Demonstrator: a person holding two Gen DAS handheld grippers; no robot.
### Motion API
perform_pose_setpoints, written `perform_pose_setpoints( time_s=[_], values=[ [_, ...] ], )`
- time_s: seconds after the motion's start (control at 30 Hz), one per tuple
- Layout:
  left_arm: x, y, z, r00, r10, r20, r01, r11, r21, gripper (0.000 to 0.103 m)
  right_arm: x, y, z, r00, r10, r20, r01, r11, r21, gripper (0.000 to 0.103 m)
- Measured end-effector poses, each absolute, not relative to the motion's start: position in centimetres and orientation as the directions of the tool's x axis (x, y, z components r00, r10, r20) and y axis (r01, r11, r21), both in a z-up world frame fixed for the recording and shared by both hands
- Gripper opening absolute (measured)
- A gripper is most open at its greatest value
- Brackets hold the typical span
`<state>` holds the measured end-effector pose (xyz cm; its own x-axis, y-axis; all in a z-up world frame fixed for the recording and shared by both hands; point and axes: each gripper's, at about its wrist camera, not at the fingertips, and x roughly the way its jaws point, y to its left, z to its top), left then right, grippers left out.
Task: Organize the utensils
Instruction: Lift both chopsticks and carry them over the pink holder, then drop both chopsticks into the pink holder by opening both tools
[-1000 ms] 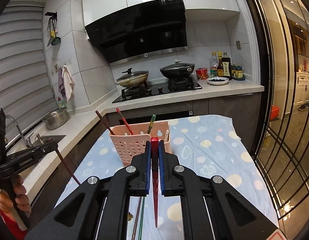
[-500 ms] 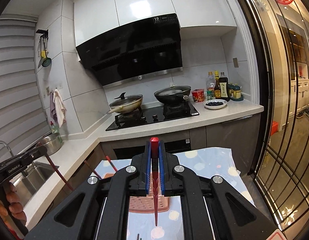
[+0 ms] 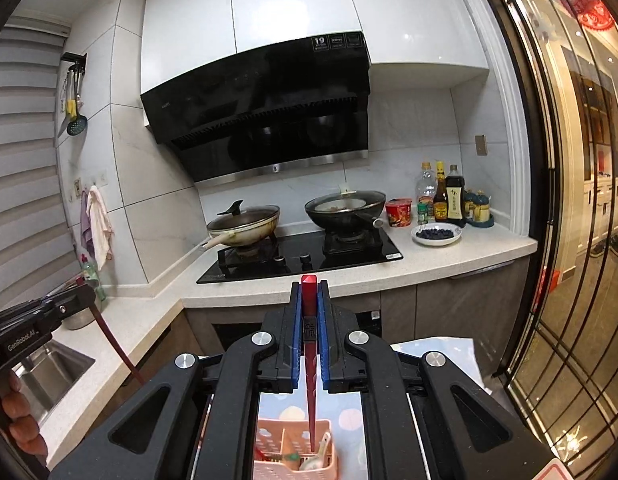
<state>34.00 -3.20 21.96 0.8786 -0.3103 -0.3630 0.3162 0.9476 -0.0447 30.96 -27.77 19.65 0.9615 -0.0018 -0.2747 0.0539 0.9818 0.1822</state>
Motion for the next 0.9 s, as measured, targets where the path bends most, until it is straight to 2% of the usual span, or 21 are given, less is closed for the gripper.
perform_pose_setpoints(
  time_s=[0.5,0.53,0.6,0.67,0.8,0.9],
  values=[
    [37.2,-3.4,17.6,0.844,-0.284,-0.456,0.295,0.954,-0.048,0.008,35.2,-25.3,13.6,0.910,0.031,-0.414,0.030,0.990,0.140,0.008],
    [37.2,-3.4,17.5,0.844,-0.274,-0.460,0.285,0.957,-0.047,0.010,35.2,-25.2,13.4,0.912,0.024,-0.410,0.035,0.990,0.137,0.011],
    [37.2,-3.1,17.2,0.843,-0.271,-0.464,0.277,0.959,-0.056,0.029,35.0,-25.3,13.3,0.913,0.014,-0.407,0.045,0.990,0.136,0.024],
    [37.0,-2.8,17.0,0.848,-0.258,-0.463,0.261,0.964,-0.059,0.040,34.6,-25.4,13.3,0.915,0.012,-0.404,0.048,0.989,0.139,0.025],
    [36.4,-2.1,17.0,0.852,-0.247,-0.462,0.249,0.967,-0.059,0.047,33.5,-25.5,13.5,0.917,0.008,-0.398,0.054,0.988,0.143,0.029],
    [35.8,-1.8,16.9,0.853,-0.242,-0.462,0.242,0.968,-0.060,0.048,32.7,-25.6,13.6,0.917,0.006,-0.398,0.054,0.989,0.141,0.029]
  ],
)
